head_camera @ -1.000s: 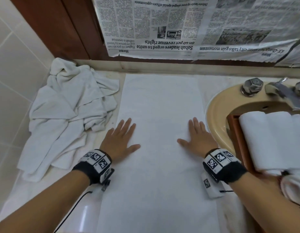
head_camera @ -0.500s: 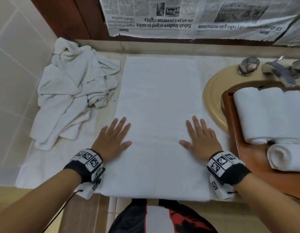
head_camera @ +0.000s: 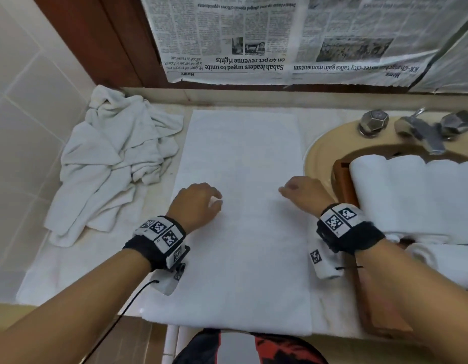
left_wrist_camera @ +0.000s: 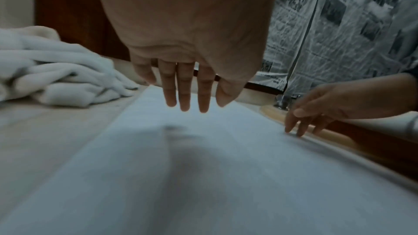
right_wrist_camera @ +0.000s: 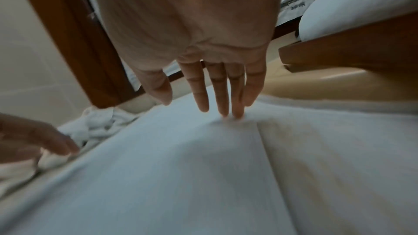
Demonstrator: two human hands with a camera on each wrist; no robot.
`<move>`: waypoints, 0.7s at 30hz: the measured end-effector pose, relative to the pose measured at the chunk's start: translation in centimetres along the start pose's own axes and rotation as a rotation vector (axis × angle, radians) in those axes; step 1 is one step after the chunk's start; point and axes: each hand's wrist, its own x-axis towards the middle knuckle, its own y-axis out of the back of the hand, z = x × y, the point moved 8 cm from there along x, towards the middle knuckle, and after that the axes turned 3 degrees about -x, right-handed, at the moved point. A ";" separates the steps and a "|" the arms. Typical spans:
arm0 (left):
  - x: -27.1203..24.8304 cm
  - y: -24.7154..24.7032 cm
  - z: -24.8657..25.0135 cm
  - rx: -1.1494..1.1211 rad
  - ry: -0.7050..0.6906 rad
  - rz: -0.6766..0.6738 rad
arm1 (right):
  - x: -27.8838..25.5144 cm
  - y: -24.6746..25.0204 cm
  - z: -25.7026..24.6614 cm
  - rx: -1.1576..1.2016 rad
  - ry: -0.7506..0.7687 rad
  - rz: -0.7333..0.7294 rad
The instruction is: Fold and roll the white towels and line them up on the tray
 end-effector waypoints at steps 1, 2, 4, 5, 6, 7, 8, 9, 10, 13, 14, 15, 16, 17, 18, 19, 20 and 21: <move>0.8 -0.5 1.5 -0.064 0.010 -0.034 | 0.9 1.3 -0.4 0.042 -0.001 -0.011; 1.6 -1.1 3.0 -0.127 0.018 -0.072 | 2.0 2.5 -0.7 0.073 -0.003 -0.014; 3.0 -3.0 5.8 -0.228 0.060 -0.166 | 4.6 4.8 -1.1 0.142 -0.022 -0.002; 3.6 -4.1 7.2 -0.263 0.091 -0.216 | 6.0 5.8 -1.1 0.172 -0.030 0.002; 4.1 -5.3 8.5 -0.281 0.110 -0.260 | 7.5 6.7 -1.0 0.192 -0.045 0.010; 4.6 -6.4 9.9 -0.283 0.112 -0.300 | 8.8 7.5 -0.8 0.200 -0.066 0.017; 4.9 -7.6 11.3 -0.280 0.106 -0.332 | 10.2 8.3 -0.6 0.198 -0.078 0.026; 5.3 -8.5 12.6 -0.273 0.099 -0.354 | 11.3 8.9 -0.5 0.177 -0.087 0.029; 5.7 -9.4 13.6 -0.265 0.098 -0.368 | 12.5 9.4 -0.3 0.141 -0.091 0.036; 6.9 -11.6 14.9 -0.205 0.151 -0.352 | 15.3 10.1 0.7 0.000 -0.104 0.023; 7.2 -12.0 14.9 -0.170 0.182 -0.328 | 16.1 10.1 1.1 -0.028 -0.102 0.017; 7.5 -12.3 14.7 -0.139 0.208 -0.300 | 16.8 10.0 1.4 -0.046 -0.103 0.011; 7.8 -12.5 14.6 -0.116 0.227 -0.278 | 17.6 10.0 1.7 -0.061 -0.101 0.007; 8.0 -12.6 14.6 -0.100 0.237 -0.260 | 18.1 10.0 1.9 -0.078 -0.105 0.008; 8.2 -12.6 14.6 -0.088 0.243 -0.251 | 18.3 10.0 1.8 -0.095 -0.101 0.011; 8.3 -12.6 14.6 -0.078 0.245 -0.244 | 18.1 10.0 1.4 -0.126 -0.086 0.009; 8.4 -12.6 14.7 -0.066 0.244 -0.238 | 17.9 9.9 0.9 -0.168 -0.061 0.003; 8.5 -12.6 14.8 -0.051 0.242 -0.232 | 17.6 9.8 0.6 -0.219 -0.039 -0.005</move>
